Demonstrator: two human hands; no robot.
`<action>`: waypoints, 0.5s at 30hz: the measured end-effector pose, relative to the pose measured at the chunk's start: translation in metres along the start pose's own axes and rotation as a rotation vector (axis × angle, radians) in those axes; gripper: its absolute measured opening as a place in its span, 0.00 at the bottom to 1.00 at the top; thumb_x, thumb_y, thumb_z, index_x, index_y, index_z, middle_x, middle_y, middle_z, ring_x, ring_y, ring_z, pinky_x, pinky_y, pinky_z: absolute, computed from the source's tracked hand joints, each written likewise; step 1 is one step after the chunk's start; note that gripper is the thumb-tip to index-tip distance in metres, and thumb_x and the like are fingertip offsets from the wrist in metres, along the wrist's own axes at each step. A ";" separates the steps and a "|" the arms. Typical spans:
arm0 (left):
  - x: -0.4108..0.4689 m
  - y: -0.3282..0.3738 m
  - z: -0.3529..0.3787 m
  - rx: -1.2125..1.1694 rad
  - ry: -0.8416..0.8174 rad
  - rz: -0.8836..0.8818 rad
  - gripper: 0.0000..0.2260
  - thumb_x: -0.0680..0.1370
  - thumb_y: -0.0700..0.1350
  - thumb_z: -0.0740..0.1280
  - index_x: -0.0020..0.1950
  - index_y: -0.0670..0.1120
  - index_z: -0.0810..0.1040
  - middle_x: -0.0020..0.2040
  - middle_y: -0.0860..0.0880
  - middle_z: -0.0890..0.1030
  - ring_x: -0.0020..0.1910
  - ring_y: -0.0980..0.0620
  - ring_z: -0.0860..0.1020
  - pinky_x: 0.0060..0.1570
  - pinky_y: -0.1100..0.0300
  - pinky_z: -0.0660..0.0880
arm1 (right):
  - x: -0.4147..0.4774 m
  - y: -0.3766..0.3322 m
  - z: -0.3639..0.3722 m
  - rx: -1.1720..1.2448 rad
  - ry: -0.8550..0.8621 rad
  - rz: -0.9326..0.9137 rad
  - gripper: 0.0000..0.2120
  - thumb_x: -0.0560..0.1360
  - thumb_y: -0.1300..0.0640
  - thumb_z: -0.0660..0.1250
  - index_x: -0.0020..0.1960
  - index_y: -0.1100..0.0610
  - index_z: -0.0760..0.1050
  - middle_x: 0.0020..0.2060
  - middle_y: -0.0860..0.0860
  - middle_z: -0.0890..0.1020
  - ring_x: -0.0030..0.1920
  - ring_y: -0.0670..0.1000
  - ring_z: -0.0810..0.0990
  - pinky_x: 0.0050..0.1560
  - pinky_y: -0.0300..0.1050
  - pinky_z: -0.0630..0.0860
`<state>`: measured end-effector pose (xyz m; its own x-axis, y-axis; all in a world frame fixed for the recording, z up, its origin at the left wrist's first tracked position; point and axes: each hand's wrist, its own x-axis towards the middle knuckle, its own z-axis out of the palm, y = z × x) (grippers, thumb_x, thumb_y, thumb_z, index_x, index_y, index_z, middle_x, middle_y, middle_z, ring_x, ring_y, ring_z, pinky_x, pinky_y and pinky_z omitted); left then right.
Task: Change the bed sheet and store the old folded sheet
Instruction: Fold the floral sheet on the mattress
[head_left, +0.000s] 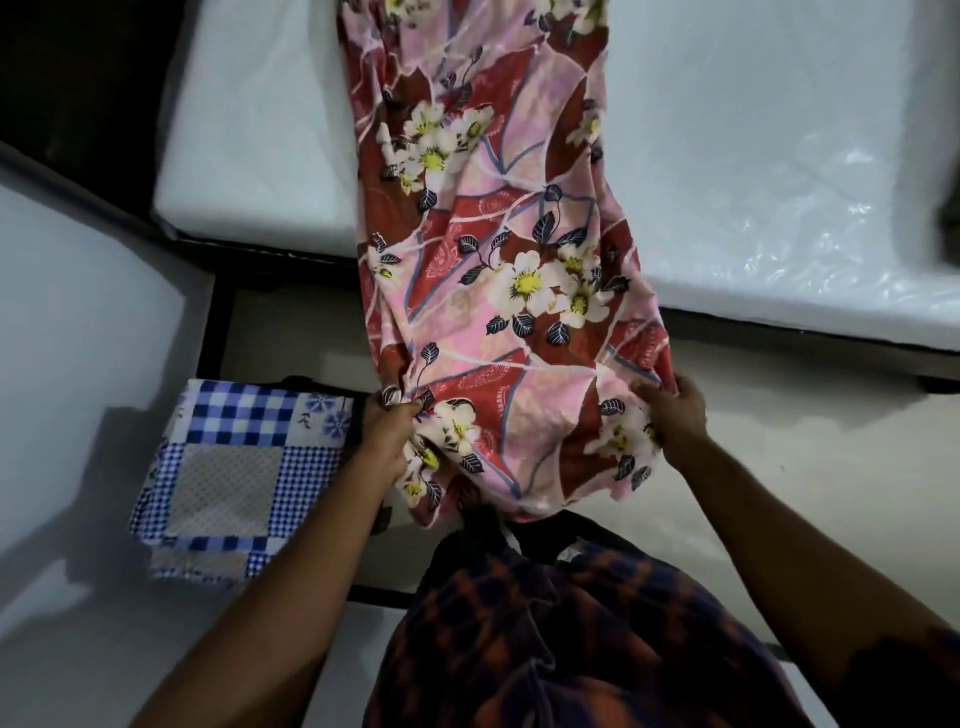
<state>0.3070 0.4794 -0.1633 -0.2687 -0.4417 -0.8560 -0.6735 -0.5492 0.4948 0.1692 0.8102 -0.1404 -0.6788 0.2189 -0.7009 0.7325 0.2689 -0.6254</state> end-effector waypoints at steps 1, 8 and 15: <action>0.004 -0.003 -0.005 -0.011 0.005 -0.005 0.17 0.73 0.38 0.72 0.61 0.48 0.78 0.54 0.41 0.85 0.49 0.40 0.84 0.50 0.38 0.81 | -0.008 0.003 0.001 0.027 0.018 -0.002 0.22 0.74 0.58 0.72 0.67 0.57 0.73 0.57 0.56 0.82 0.46 0.51 0.82 0.40 0.44 0.79; -0.041 0.028 -0.016 -0.134 -0.033 0.082 0.25 0.74 0.32 0.69 0.65 0.51 0.68 0.52 0.43 0.81 0.47 0.41 0.83 0.46 0.42 0.82 | -0.048 0.017 0.000 0.111 -0.150 -0.044 0.29 0.79 0.61 0.66 0.76 0.49 0.59 0.60 0.53 0.76 0.56 0.57 0.80 0.55 0.60 0.81; 0.002 0.103 -0.022 -0.179 0.010 0.089 0.25 0.65 0.33 0.74 0.59 0.43 0.71 0.57 0.32 0.80 0.49 0.37 0.83 0.43 0.43 0.82 | -0.043 -0.053 0.022 0.432 -0.087 -0.084 0.25 0.77 0.71 0.64 0.69 0.53 0.64 0.57 0.51 0.77 0.54 0.54 0.81 0.51 0.55 0.81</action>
<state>0.2523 0.4067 -0.1105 -0.3138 -0.5007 -0.8067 -0.5141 -0.6247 0.5877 0.1608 0.7659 -0.0845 -0.7437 0.1285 -0.6560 0.6416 -0.1383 -0.7544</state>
